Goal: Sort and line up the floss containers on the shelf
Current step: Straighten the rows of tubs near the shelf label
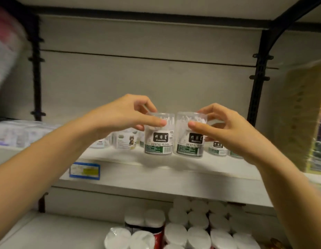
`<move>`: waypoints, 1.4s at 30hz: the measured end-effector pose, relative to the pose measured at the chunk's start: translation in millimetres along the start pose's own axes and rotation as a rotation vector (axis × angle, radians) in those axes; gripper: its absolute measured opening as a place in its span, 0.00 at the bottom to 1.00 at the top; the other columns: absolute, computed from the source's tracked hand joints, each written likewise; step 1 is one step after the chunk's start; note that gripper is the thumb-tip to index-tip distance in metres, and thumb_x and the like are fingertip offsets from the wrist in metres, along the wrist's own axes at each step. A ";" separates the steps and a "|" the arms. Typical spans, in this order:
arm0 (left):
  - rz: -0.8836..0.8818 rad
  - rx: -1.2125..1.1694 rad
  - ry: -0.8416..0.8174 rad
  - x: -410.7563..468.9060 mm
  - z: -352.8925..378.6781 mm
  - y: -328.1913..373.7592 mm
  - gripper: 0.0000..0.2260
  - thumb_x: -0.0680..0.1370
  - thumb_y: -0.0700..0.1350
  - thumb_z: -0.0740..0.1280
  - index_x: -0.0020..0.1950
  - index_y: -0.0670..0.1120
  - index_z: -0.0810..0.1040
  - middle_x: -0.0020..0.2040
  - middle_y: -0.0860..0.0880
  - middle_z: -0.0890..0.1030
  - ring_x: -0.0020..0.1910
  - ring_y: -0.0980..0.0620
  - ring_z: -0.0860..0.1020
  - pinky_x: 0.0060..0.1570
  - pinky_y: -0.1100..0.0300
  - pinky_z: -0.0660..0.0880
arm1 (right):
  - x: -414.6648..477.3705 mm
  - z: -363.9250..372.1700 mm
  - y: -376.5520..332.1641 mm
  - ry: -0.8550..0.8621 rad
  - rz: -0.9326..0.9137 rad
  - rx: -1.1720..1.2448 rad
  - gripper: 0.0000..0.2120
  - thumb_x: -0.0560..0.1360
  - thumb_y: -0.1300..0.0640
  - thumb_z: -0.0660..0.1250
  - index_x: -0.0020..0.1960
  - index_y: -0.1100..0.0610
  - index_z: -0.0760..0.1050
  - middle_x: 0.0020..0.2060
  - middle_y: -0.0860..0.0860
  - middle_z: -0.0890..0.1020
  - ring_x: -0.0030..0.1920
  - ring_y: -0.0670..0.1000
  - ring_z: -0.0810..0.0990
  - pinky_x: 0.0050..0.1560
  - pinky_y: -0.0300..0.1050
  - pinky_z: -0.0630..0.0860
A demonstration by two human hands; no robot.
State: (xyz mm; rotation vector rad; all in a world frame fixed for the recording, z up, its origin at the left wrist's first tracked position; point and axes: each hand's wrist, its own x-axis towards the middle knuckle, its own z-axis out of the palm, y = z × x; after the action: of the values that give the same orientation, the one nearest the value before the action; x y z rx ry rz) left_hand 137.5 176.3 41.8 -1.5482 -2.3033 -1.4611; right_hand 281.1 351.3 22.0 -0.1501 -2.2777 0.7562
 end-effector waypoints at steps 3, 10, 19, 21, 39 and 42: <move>-0.010 0.019 0.016 -7.6 -16.4 -11.8 0.15 0.65 0.49 0.74 0.48 0.45 0.79 0.42 0.50 0.80 0.39 0.57 0.78 0.38 0.69 0.76 | 4.6 19.7 -10.8 -0.029 -0.005 0.005 0.19 0.59 0.34 0.66 0.47 0.40 0.71 0.48 0.40 0.77 0.43 0.44 0.82 0.44 0.41 0.80; 0.099 0.163 0.116 -4.7 -33.0 -29.3 0.17 0.67 0.52 0.73 0.53 0.49 0.77 0.44 0.52 0.78 0.41 0.55 0.76 0.40 0.64 0.72 | 13.3 38.0 -27.7 0.118 -0.025 -0.120 0.22 0.65 0.38 0.68 0.56 0.45 0.71 0.51 0.42 0.75 0.47 0.43 0.79 0.47 0.45 0.79; 0.147 0.265 0.144 -3.7 -10.1 -72.5 0.18 0.71 0.53 0.69 0.59 0.49 0.76 0.52 0.54 0.78 0.45 0.55 0.75 0.50 0.60 0.72 | -2.7 77.2 1.4 0.104 0.059 -0.228 0.23 0.69 0.41 0.67 0.61 0.49 0.70 0.59 0.45 0.76 0.48 0.45 0.80 0.49 0.42 0.77; 0.155 0.322 0.153 -0.4 -7.8 -72.5 0.18 0.71 0.53 0.69 0.58 0.48 0.76 0.48 0.55 0.77 0.49 0.52 0.76 0.51 0.59 0.72 | 1.9 78.4 2.9 0.108 0.053 -0.255 0.23 0.70 0.41 0.68 0.60 0.49 0.70 0.60 0.45 0.76 0.49 0.46 0.80 0.49 0.42 0.76; 0.422 0.718 0.430 25.5 19.9 -59.1 0.16 0.73 0.55 0.63 0.54 0.47 0.78 0.56 0.49 0.79 0.57 0.46 0.73 0.52 0.56 0.62 | 19.1 58.4 41.4 0.209 0.005 -0.398 0.19 0.76 0.43 0.61 0.64 0.49 0.70 0.63 0.46 0.74 0.63 0.49 0.72 0.59 0.49 0.71; 0.445 0.525 0.369 30.4 45.8 -31.8 0.14 0.71 0.54 0.63 0.50 0.48 0.79 0.47 0.53 0.78 0.53 0.49 0.75 0.49 0.59 0.62 | 11.7 16.5 62.5 0.275 0.044 -0.374 0.14 0.76 0.51 0.63 0.61 0.51 0.73 0.59 0.48 0.76 0.59 0.49 0.74 0.58 0.48 0.72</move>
State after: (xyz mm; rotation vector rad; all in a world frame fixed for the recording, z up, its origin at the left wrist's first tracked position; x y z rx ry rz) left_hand 119.7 227.2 8.3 -1.3686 -1.7794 -0.8528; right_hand 254.6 398.5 -15.3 -0.4507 -2.1322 0.3003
